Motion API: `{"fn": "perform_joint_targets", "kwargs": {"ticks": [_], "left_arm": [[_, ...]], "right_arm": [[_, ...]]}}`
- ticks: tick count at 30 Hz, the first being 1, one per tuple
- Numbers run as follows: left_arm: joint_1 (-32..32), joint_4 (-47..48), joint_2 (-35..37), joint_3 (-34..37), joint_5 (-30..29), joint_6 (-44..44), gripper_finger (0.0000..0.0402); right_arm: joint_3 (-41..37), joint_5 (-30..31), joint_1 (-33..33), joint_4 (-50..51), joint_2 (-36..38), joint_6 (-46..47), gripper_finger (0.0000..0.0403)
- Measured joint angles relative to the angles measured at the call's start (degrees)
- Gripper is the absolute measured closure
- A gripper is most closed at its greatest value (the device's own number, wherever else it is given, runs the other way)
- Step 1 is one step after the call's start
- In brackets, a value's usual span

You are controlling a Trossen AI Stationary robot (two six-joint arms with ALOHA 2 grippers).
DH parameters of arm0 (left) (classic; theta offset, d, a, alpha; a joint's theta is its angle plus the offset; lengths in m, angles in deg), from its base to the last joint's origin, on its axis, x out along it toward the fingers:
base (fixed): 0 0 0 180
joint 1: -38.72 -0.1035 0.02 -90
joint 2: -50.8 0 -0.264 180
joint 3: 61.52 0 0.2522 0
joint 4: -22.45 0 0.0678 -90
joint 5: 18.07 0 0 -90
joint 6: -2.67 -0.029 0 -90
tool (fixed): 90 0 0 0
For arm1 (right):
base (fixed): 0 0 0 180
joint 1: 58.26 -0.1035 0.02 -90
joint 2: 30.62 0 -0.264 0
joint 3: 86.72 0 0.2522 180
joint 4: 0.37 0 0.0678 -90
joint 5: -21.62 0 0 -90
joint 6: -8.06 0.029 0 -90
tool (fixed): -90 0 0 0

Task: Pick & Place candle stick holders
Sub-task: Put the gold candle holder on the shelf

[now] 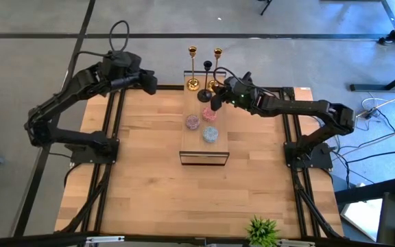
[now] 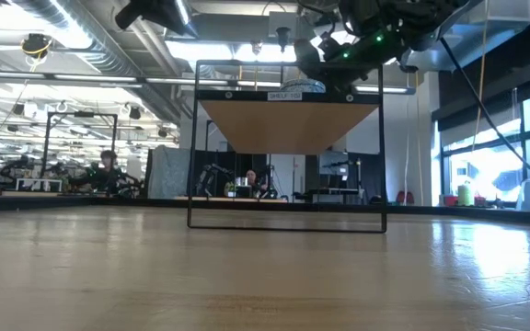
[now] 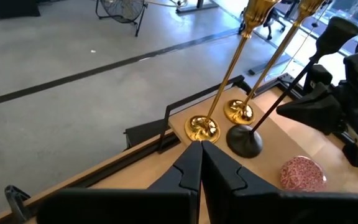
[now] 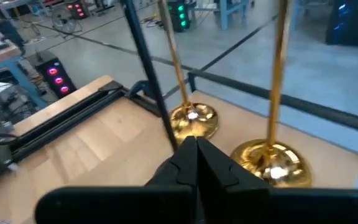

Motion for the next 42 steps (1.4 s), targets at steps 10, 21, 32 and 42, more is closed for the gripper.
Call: {"fn": "perform_joint_targets", "kwargs": {"ticks": [10,21,32,42], "left_arm": [[0.0,-0.18,1.27,0.0,-0.04,0.65,0.0399],[0.0,-0.35,1.34,0.0,-0.76,0.67,0.04],[0.0,-0.37,1.34,0.0,-1.27,1.05,0.0399],[0.0,-0.36,1.34,0.0,-1.29,1.07,0.04]], "right_arm": [[0.0,3.13,0.15,-0.83,0.0,-0.6,0.0403],[0.0,3.07,1.6,-2.35,0.02,-0.64,0.0403],[0.04,1.16,1.92,-5.56,-1.98,-0.18,0.0403],[0.04,4.08,2.16,-5.65,-1.97,-0.74,0.0403]]}}
